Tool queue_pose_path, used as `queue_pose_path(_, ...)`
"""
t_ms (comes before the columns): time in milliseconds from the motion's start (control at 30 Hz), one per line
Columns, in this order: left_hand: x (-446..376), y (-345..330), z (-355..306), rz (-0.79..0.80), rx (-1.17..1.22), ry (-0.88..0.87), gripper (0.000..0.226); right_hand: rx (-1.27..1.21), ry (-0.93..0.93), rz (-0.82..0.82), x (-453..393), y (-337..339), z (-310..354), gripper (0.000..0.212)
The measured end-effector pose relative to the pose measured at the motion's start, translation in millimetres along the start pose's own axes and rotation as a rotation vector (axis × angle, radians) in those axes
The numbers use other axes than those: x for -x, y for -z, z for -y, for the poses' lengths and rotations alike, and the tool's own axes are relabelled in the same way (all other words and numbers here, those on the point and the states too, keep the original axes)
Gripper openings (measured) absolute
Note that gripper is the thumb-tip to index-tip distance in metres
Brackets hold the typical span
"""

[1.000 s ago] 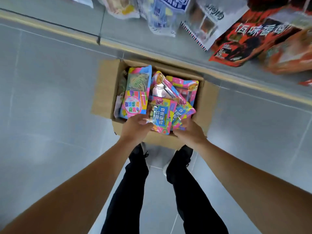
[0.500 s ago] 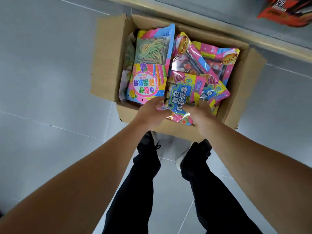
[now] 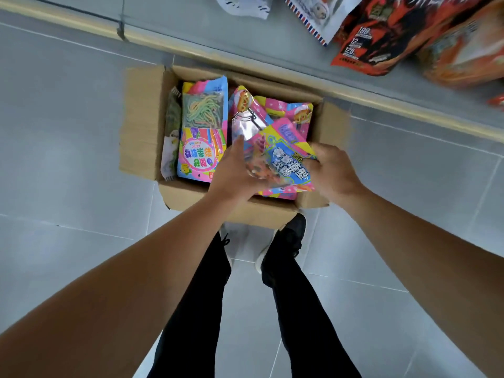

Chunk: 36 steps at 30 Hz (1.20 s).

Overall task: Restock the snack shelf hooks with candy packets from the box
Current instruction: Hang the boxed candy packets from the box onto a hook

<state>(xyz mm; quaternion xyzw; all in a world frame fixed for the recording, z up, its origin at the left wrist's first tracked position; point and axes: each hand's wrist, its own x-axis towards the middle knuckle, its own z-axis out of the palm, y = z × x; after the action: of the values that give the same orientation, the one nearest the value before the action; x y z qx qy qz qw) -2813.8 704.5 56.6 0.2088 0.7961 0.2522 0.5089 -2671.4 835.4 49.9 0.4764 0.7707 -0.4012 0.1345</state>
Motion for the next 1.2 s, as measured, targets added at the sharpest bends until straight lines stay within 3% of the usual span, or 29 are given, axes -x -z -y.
queue_pose_path(67, -0.8, 0.2, -18.9, 0.006, 0.030, -0.060, 0.127, 0.092, 0.086, 0.021, 10.6, 15.3, 1.5, 0.020)
queue_pose_path(100, 0.2, 2.2, -29.6, 0.026, 0.023, -0.081, 0.122, 0.146, 0.137, 0.027, 14.8, 21.9, 2.2, 0.019)
queue_pose_path(133, 0.6, 4.2, -38.8, 0.052, -0.014, -0.098, 0.107, 0.199, 0.188, 0.025, 18.8, 29.9, 3.2, 0.017)
queue_pose_path(233, 4.8, 9.0, -63.6, 0.076, -0.151, -0.165, 0.033, 0.245, 0.268, -0.088, 26.1, 49.2, 4.9, 0.020)
queue_pose_path(300, 6.7, 8.4, -70.1, 0.056, -0.074, -0.164, 0.015, 0.181, 0.265, -0.264, 30.4, 61.3, 7.2, 0.025)
queue_pose_path(400, 16.9, 12.2, -84.7, 0.027, 0.134, -0.102, 0.023, -0.086, 0.137, -0.409, 40.8, 83.2, 11.3, 0.059)
queue_pose_path(500, 34.1, 24.0, -104.1, 0.019, 0.296, -0.118, 0.023, -0.543, -0.052, -0.303, 55.1, 99.1, 22.3, 0.079)
queue_pose_path(567, 45.7, 33.6, -119.8, 0.013, 0.405, -0.131, 0.027, -0.751, -0.126, -0.162, 64.3, 108.2, 31.1, 0.070)
queue_pose_path(667, 66.3, 55.6, -149.7, 0.031, 0.578, -0.127, 0.031, -0.807, -0.125, -0.069, 81.7, 132.1, 49.8, 0.037)
queue_pose_path(767, 90.3, 80.0, -181.2, 0.039, 0.607, -0.124, 0.030, -0.864, -0.073, -0.050, 103.5, 157.7, 75.6, 0.016)
queue_pose_path(867, 119.3, 104.5, -217.3, -0.004, 0.604, -0.121, 0.021, -0.881, -0.043, -0.095, 130.2, 192.0, 113.7, 0.012)
queue_pose_path(1000, 168.3, 139.7, -273.8, -0.082, 0.533, -0.142, 0.010, -0.808, -0.013, -0.174, 172.2, 242.8, 162.6, 0.027)
queue_pose_path(1200, 243.3, 199.0, -353.6, -0.086, 0.501, -0.303, 0.008, -0.675, 0.078, -0.324, 235.3, 319.3, 233.6, 0.014)
